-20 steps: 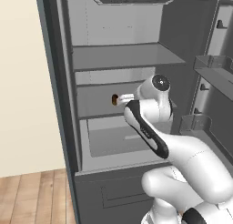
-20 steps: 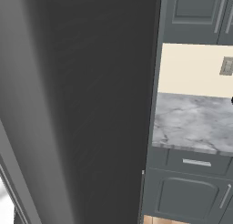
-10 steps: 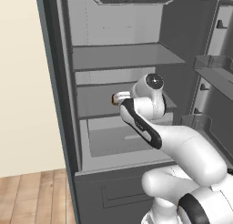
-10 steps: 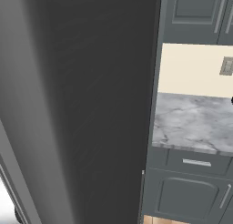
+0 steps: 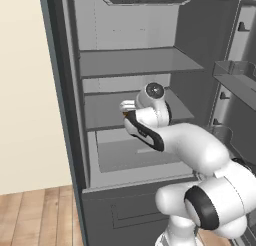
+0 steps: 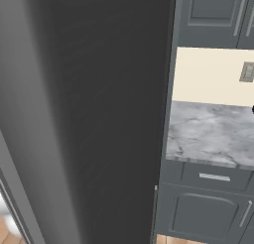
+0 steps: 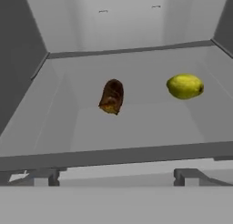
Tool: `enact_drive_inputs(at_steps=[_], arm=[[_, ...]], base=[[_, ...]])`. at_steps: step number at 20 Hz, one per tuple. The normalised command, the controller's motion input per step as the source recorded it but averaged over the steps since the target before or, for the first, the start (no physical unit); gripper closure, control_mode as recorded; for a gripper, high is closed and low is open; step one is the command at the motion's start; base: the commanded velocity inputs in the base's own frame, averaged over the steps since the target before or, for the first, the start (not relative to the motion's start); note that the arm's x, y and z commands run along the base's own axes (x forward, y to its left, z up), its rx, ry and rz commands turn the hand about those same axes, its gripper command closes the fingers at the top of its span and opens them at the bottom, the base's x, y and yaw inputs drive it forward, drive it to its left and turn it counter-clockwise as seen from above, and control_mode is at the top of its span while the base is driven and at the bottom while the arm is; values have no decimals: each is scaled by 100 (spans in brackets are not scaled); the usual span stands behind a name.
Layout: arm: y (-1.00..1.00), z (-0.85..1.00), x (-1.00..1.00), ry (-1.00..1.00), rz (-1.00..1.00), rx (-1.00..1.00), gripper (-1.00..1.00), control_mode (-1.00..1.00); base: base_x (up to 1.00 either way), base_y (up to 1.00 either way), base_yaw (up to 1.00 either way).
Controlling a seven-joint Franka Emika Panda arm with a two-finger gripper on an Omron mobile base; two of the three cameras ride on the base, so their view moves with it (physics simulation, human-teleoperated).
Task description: Pick sweet potato from the fridge and place it on the plate on the counter.
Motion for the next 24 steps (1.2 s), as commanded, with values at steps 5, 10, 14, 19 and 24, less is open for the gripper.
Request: enact_drive_inputs(at_steps=[5,10,14,19,24], arm=[[0,-27,14,12,0,0,-100,-100],[0,-17,30,7,0,0,-100,-100],[0,-1,42,3,0,0,-100,-100],[0,-1,42,1,0,0,-100,-100],[0,-15,32,0,0,0,-100,-100]], base=[[0,0,0],[0,0,0],[0,0,0],[0,0,0],[0,0,0]])
